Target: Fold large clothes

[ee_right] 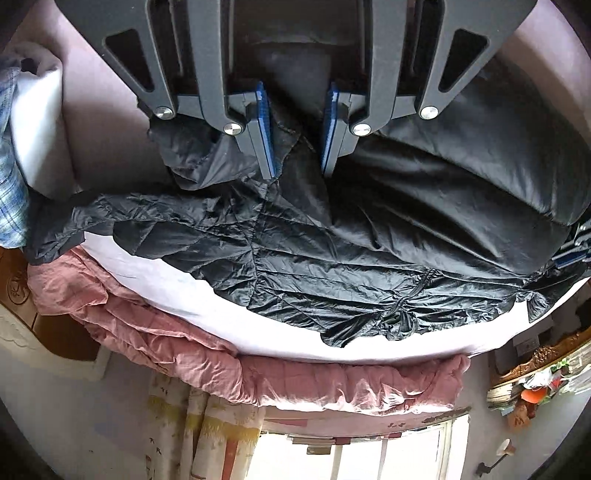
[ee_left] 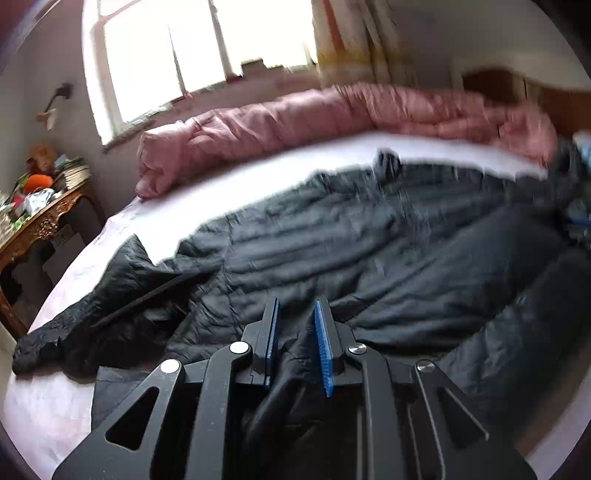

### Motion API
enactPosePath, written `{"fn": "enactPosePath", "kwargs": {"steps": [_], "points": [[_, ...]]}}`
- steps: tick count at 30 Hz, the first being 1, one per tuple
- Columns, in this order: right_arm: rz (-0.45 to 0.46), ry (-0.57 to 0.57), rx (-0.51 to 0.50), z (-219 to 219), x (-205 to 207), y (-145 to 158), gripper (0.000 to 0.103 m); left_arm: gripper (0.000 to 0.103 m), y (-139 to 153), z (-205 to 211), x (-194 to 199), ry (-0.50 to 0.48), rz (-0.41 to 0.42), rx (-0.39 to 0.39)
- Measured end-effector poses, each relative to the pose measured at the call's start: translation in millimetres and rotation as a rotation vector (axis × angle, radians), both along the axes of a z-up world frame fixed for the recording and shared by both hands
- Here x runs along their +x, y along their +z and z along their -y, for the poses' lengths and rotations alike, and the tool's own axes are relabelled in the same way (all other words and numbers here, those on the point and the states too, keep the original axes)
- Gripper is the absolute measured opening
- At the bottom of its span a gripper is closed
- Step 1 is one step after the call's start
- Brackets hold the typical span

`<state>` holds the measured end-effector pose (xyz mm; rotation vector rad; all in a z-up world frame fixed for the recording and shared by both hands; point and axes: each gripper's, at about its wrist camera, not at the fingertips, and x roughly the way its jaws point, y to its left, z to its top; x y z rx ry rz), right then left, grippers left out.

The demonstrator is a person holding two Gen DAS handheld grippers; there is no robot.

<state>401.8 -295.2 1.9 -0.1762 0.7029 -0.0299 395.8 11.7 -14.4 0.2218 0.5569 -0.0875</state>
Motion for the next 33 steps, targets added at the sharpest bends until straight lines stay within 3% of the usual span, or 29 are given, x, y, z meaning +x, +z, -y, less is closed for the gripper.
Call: {"fn": "enactPosePath", "kwargs": {"steps": [2,4,5,6,8,11,14,17,19,20,23,26,30,33], "points": [[0.042,-0.021,-0.026,1,-4,4,0.024,0.019,12,-4,-12,-0.005,0.058,-0.022],[0.086,-0.037,-0.019,2,-11,10,0.030,0.033,22,-6,-26,-0.015,0.079,-0.047],[0.113,-0.047,-0.012,4,-15,14,0.040,0.046,26,-8,-35,-0.029,0.084,-0.069],[0.158,-0.059,0.010,7,-21,21,0.057,0.057,30,-9,-45,-0.048,0.083,-0.097],[0.236,-0.086,0.066,17,-33,33,0.076,0.064,39,-9,-60,-0.073,0.097,-0.138],[0.351,-0.115,0.190,37,-53,51,0.078,0.077,55,-9,-74,-0.057,0.162,-0.198],[0.421,-0.090,0.322,55,-67,61,0.085,0.079,59,-12,-78,-0.075,0.146,-0.248],[0.316,0.131,0.498,58,-57,58,0.086,0.080,53,-12,-76,-0.090,0.110,-0.270],[0.154,0.275,0.554,43,-42,47,0.086,0.080,45,-6,-70,-0.143,0.042,-0.288],[0.073,0.289,0.516,32,-35,39,0.086,0.080,41,-1,-68,-0.174,0.007,-0.290],[-0.029,0.267,0.343,-2,-24,18,0.086,0.080,21,20,-57,-0.198,-0.091,-0.218],[-0.053,0.226,0.211,-27,-19,4,0.086,0.081,0,35,-46,-0.156,-0.126,-0.124],[-0.066,0.200,0.157,-36,-13,-8,0.086,0.084,-25,46,-22,-0.112,-0.201,-0.065],[-0.099,0.194,0.212,-23,-6,-18,0.086,0.084,-28,44,-16,-0.116,-0.210,-0.086]]}}
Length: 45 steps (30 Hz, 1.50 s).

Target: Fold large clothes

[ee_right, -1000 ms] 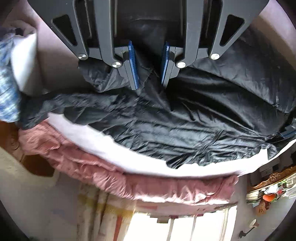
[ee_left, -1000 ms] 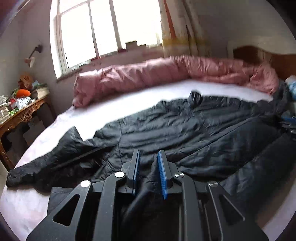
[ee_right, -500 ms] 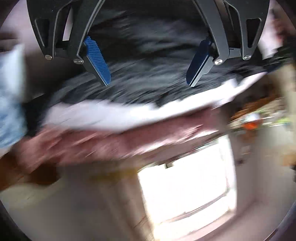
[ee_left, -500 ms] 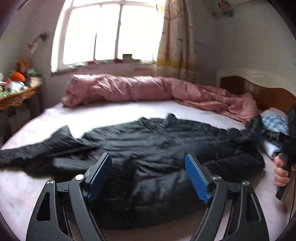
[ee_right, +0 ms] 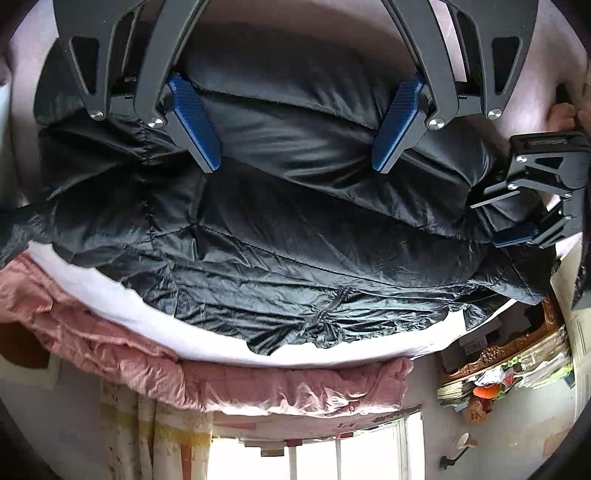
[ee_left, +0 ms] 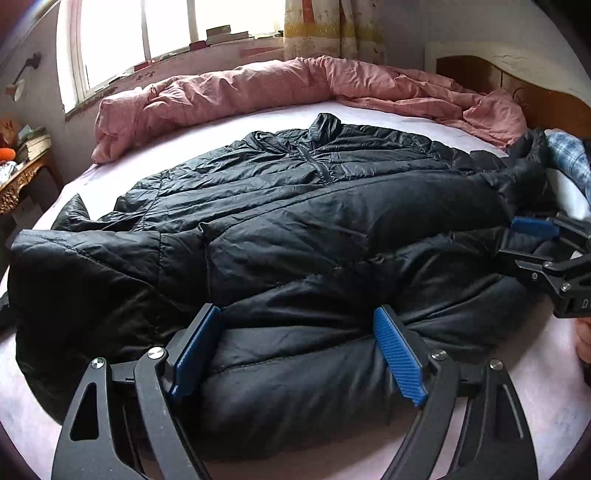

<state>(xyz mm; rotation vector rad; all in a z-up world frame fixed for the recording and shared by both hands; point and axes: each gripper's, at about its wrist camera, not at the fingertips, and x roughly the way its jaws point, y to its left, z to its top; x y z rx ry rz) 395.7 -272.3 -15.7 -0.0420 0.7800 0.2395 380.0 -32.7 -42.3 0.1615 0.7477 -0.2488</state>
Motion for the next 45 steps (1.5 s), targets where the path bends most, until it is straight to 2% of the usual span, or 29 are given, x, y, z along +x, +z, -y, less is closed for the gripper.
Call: {"fn": "enactPosePath", "kwargs": {"steps": [2,4,6,8,10,11,12,13,14,15,17,20,21,24,25,28,30,31,33,37,39,40,42,45], "points": [[0.009,-0.044,0.032,10,-2,3,0.086,0.083,2,-6,-3,0.000,0.005,-0.028],[0.060,-0.107,0.041,20,-10,12,0.086,0.080,14,-17,-17,0.027,0.080,-0.046],[0.106,-0.178,0.068,37,-14,22,0.086,0.079,28,-33,-29,0.125,0.180,-0.025],[0.087,-0.271,0.104,59,-8,20,0.086,0.079,40,-54,-35,0.222,0.230,-0.029],[0.061,-0.311,0.160,81,-4,18,0.078,0.077,43,-76,-35,0.257,0.233,-0.043],[0.058,-0.320,0.176,88,-3,18,0.074,0.072,40,-87,-31,0.287,0.216,-0.036],[0.055,-0.329,0.184,98,-1,18,0.070,0.062,36,-95,-25,0.313,0.194,-0.024],[0.051,-0.345,0.173,106,1,18,0.067,0.061,30,-103,-17,0.319,0.157,-0.036],[0.050,-0.378,0.155,114,2,16,0.062,0.059,25,-109,-11,0.310,0.119,-0.077],[0.049,-0.406,0.148,122,2,14,0.061,0.057,22,-116,-8,0.309,0.097,-0.122],[0.028,-0.435,0.161,136,6,11,0.058,0.055,24,-117,-11,0.307,0.119,-0.130],[-0.004,-0.461,0.210,151,10,3,0.057,0.054,29,-107,-23,0.316,0.204,-0.058],[-0.003,-0.469,0.222,153,11,2,0.055,0.054,32,-108,-26,0.303,0.217,-0.068],[0.080,-0.474,0.221,153,-1,15,0.054,0.055,50,-115,-37,0.247,0.245,-0.159],[0.143,-0.463,0.215,149,-8,25,0.054,0.055,55,-118,-43,0.240,0.261,-0.185],[0.291,-0.454,0.163,135,-26,45,0.054,0.055,67,-133,-53,0.297,0.269,-0.225],[0.339,-0.455,0.111,124,-30,51,0.059,0.055,68,-147,-56,0.318,0.269,-0.286],[0.339,-0.422,0.102,119,-29,52,0.059,0.055,67,-152,-54,0.337,0.254,-0.282],[0.295,-0.376,0.066,109,-19,48,0.059,0.055,60,-157,-43,0.393,0.212,-0.230],[0.145,-0.421,-0.026,102,4,28,0.059,0.055,24,-164,-13,0.446,0.081,-0.153],[0.127,-0.454,-0.012,108,6,26,0.059,0.055,5,-167,1,0.466,0.020,-0.128],[0.118,-0.463,0.006,112,7,25,0.059,0.055,-2,-169,7,0.460,-0.019,-0.144],[0.072,-0.474,0.026,119,13,18,0.059,0.057,-6,-174,7,0.463,-0.036,-0.165],[-0.043,-0.492,0.070,132,25,0,0.059,0.060,-6,-173,7,0.483,-0.038,-0.145]]}}
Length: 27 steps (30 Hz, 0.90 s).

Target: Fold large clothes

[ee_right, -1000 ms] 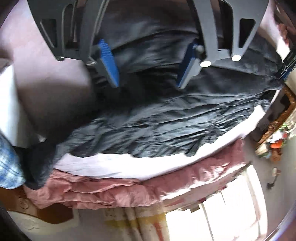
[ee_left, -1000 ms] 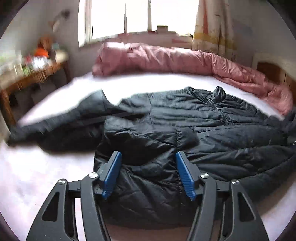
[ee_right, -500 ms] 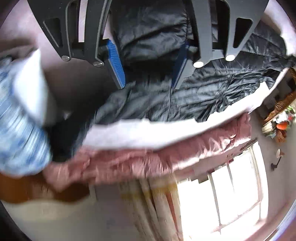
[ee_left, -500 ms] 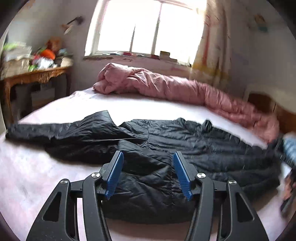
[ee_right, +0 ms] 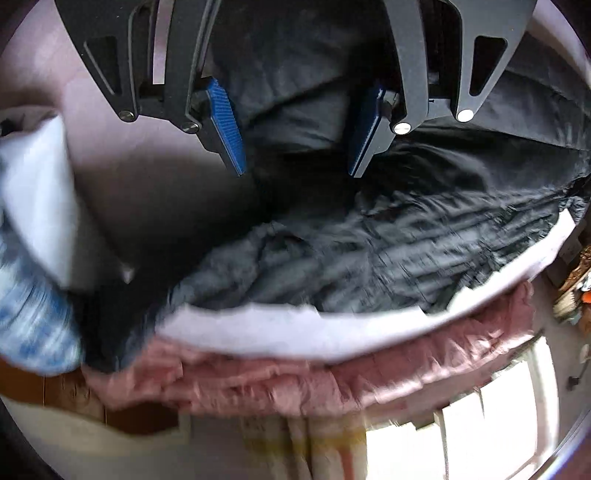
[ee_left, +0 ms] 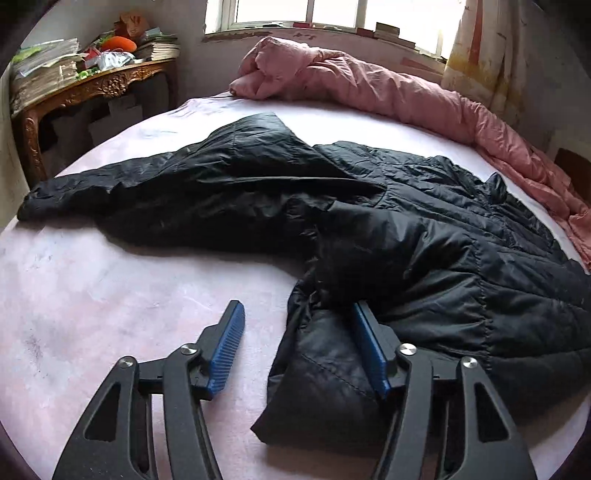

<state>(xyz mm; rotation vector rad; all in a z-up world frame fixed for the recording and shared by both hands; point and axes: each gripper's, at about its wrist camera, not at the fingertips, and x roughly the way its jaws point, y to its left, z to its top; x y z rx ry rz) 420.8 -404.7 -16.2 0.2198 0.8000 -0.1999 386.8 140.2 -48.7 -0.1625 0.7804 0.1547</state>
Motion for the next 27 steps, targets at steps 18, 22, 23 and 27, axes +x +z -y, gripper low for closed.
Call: {"fn": "enactPosePath", "kwargs": {"steps": [18,22,23,27], "points": [[0.300,0.183,-0.010,-54,-56,50,0.081,0.057,65,72,-68,-0.226,0.424,0.082],[0.170,0.284,0.004,-78,-44,36,0.085,0.060,47,104,-47,-0.326,0.196,0.091],[0.138,0.302,0.004,-83,-39,32,0.085,0.061,39,111,-43,-0.362,0.153,0.077],[0.020,0.330,-0.055,-95,-29,11,0.087,0.062,23,128,-35,-0.368,0.068,0.165]]}}
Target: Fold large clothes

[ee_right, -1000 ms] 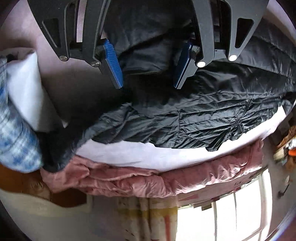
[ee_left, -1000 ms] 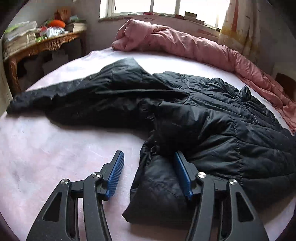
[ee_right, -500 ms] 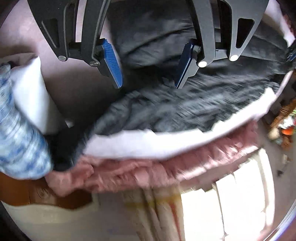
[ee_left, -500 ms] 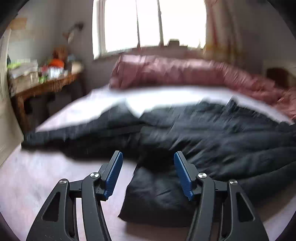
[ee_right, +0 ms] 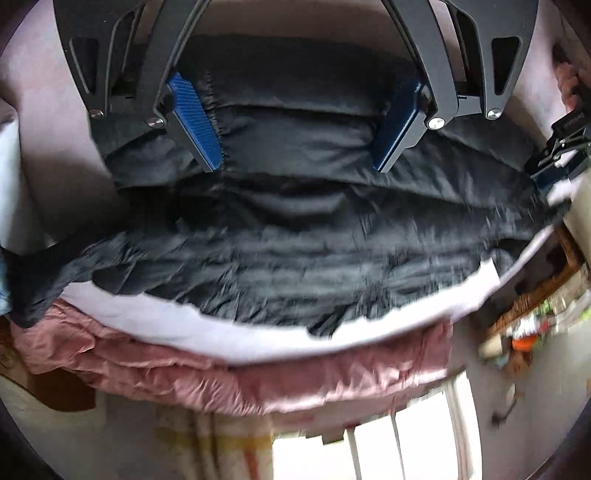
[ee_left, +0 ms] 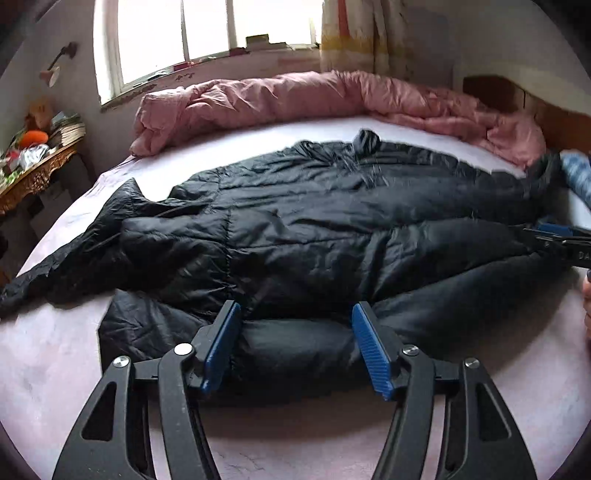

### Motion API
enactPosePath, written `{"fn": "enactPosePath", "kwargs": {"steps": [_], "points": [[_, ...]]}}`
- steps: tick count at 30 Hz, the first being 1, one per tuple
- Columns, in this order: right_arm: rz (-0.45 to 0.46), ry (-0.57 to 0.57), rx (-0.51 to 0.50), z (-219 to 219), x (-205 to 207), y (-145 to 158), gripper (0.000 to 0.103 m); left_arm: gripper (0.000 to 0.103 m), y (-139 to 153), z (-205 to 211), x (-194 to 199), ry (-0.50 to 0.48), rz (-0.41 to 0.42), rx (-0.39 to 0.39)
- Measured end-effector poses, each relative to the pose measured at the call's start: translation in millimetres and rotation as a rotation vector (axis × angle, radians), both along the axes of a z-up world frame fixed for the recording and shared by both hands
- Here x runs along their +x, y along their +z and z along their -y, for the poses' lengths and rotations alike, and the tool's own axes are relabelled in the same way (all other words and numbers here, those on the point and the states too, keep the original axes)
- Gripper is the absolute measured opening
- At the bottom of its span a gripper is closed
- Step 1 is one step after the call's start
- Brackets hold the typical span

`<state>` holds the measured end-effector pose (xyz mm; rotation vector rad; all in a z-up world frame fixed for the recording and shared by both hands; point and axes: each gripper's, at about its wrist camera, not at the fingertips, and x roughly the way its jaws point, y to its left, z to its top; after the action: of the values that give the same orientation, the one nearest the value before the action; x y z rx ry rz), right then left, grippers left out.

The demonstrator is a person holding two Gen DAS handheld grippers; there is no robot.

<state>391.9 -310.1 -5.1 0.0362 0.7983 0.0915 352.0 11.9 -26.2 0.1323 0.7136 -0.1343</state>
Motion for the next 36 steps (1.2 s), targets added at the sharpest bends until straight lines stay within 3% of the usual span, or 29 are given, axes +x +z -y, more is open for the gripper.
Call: {"fn": "enactPosePath", "kwargs": {"steps": [4,10,13,16,18,20,26,30,33,36], "points": [[-0.069,0.007,-0.027,-5,10,-17,0.090,0.063,-9,4,10,-0.002,-0.054,0.008],[-0.062,-0.005,-0.061,-9,11,-18,0.092,0.063,-16,11,6,-0.004,-0.054,0.032],[-0.009,-0.023,-0.062,-7,5,-8,0.092,0.063,-6,9,-5,-0.010,0.020,0.008],[0.107,-0.048,-0.032,2,-8,14,0.092,0.066,13,3,-22,0.010,0.158,-0.033],[0.187,-0.096,-0.014,14,-17,30,0.092,0.083,25,-5,-34,0.049,0.263,-0.059],[0.244,-0.165,-0.006,30,-23,41,0.092,0.089,31,-12,-41,0.089,0.330,-0.075],[0.260,-0.354,0.093,93,-20,50,0.093,0.093,28,-27,-26,0.122,0.281,-0.112],[0.256,-0.422,0.176,128,-17,45,0.093,0.103,41,-19,-28,0.114,0.366,-0.096],[0.272,-0.444,0.131,134,-14,44,0.093,0.103,64,1,-19,0.064,0.388,-0.085],[0.296,-0.465,0.052,129,-15,44,0.093,0.103,83,15,-8,0.061,0.409,-0.125]]}}
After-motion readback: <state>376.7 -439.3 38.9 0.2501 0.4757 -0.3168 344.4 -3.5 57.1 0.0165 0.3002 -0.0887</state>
